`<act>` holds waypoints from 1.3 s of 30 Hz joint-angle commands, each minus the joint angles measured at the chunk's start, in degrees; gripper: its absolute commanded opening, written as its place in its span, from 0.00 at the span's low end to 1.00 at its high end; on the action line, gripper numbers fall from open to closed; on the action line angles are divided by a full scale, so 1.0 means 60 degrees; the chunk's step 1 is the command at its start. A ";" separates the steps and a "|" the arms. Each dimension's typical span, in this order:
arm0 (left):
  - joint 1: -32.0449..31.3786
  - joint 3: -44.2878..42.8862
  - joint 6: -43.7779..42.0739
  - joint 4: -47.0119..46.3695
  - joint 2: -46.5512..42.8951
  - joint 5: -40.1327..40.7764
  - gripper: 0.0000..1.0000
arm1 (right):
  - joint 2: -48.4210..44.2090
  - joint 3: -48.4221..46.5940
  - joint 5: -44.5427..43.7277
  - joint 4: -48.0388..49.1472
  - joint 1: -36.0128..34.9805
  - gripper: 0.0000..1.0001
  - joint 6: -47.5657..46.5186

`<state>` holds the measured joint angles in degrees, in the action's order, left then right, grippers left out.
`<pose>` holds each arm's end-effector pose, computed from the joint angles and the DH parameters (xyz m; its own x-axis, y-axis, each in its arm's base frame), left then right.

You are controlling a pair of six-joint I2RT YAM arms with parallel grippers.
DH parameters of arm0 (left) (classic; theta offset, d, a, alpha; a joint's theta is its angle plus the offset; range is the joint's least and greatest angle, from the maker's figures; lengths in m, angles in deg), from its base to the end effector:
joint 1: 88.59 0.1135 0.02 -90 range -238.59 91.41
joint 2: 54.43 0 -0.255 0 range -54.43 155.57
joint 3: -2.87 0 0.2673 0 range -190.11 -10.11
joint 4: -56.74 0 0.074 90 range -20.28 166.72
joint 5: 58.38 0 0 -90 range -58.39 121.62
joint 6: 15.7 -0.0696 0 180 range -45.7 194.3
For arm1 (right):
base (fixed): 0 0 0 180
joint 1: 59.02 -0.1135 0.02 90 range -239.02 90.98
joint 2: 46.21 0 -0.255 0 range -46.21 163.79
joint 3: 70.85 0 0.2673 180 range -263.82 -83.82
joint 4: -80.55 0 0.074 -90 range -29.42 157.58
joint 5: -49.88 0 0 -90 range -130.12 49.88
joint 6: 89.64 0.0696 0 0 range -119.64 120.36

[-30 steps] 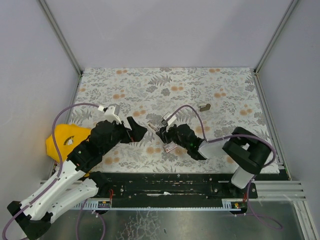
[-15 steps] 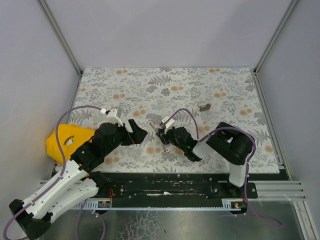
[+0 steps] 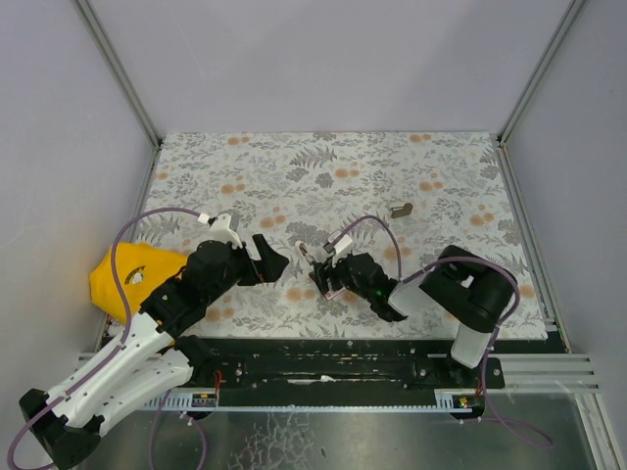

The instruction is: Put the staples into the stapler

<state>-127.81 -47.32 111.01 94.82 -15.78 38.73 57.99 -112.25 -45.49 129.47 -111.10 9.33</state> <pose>0.1687 -0.1266 0.2623 -0.6013 -0.2749 -0.7503 0.2273 0.8413 -0.4904 0.2165 0.2672 0.0886 -0.2594 -0.0804 -0.9624 -0.6977 0.7047 0.1292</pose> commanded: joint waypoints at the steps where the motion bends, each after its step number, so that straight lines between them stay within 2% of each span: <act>1: 0.0084 0.0041 0.0010 -0.0385 -0.0145 0.0144 1.00 | -0.1576 -0.0065 0.0295 -0.0639 0.0005 0.78 0.0278; 4: 0.0140 -0.0028 -0.0120 -0.0294 -0.0114 0.0208 1.00 | -0.2678 -0.0257 0.0497 -0.1881 0.0003 0.84 0.0402; 10: 0.0206 -0.0498 -0.1045 -0.0125 0.0491 0.0089 1.00 | -0.4807 -0.1009 -0.0615 -0.5646 0.0271 0.84 0.0841; 15: 0.0274 -0.1562 -0.2529 0.0131 0.1595 0.0050 1.00 | -0.5934 -0.1796 -0.0338 -0.9484 0.1920 0.81 0.1666; 18: 0.0511 -0.2094 -0.3244 -0.0206 0.2147 0.0022 1.00 | -0.6236 -0.2071 -0.0404 -1.0720 0.3136 0.81 0.1712; 23: 0.2119 -0.2389 -0.3460 -0.1258 0.2959 -0.1189 1.00 | -0.5120 -0.2826 -0.0110 -1.1576 0.5172 0.85 0.1919; 27: 0.3130 -0.2336 -0.3460 -0.1956 0.3205 -0.1709 1.00 | -0.3393 -0.3640 0.0198 -1.1249 0.6205 0.86 0.2542; 33: 0.3940 -0.2041 -0.3419 -0.2088 0.3234 -0.1801 1.00 | -0.0788 -0.5778 -0.0221 -1.1609 0.6507 0.81 0.3141; 39: 0.4234 -0.1943 -0.3295 -0.2173 0.3091 -0.1962 1.00 | 0.0495 -0.7051 -0.0155 -1.1692 0.6505 0.78 0.3621</act>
<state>-103.77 -59.52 91.54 86.14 3.96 28.68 59.15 -149.45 -46.43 60.07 -71.95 27.80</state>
